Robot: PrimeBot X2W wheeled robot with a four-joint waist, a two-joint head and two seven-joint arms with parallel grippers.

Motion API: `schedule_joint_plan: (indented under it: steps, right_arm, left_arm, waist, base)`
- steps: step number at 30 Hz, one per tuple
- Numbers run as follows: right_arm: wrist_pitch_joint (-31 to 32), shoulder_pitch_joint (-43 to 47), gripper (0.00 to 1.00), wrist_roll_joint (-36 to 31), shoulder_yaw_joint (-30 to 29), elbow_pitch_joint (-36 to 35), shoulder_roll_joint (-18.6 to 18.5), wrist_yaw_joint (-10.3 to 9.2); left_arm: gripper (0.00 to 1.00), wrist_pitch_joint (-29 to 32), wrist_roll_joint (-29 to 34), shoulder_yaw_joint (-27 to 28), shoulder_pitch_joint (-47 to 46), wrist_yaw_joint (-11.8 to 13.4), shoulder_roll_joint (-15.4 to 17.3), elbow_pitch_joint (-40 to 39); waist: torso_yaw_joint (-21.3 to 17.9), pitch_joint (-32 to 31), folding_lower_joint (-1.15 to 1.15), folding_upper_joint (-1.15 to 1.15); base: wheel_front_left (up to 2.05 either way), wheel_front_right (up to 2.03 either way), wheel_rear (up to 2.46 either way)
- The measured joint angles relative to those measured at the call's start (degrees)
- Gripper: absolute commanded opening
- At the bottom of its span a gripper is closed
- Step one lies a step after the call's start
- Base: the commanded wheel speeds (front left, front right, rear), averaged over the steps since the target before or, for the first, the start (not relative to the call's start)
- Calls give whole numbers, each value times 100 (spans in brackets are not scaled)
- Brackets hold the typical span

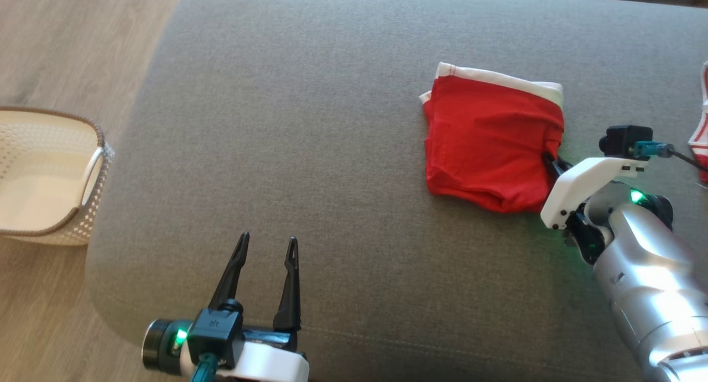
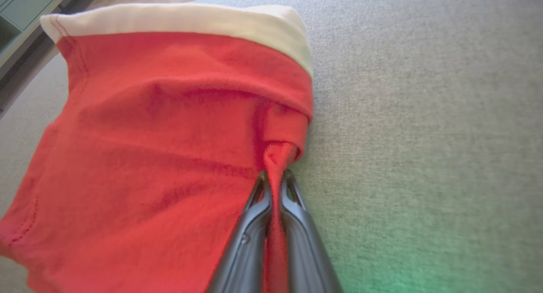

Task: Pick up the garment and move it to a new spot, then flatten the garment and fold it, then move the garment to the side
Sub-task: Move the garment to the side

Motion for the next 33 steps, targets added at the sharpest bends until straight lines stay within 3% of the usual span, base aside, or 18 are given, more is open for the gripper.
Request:
schedule_joint_plan:
  steps: [6,15,25,33]
  right_arm:
    - [-215,-76,0,-11,299,-1,-172,1]
    - [-303,-1073,0,-281,460,74,-1241,1]
    - [-371,-1586,0,-725,314,389,-1986,1]
    - [-430,-1819,0,-1435,-176,495,-2406,1]
  left_arm:
    - [100,0,0,10,3,0,1,1]
    - [100,0,18,-3,-142,-10,0,-25]
    - [100,0,34,-20,-472,-67,-2,-33]
    - [100,0,33,-36,-601,-92,-3,-31]
  waist:
    - [-220,-41,0,0]
    - [-623,151,0,0]
    - [-838,514,0,0]
    - [-960,615,0,0]
  base:
    - [0,0,0]
    - [0,0,0]
    - [0,0,0]
    - [0,0,0]
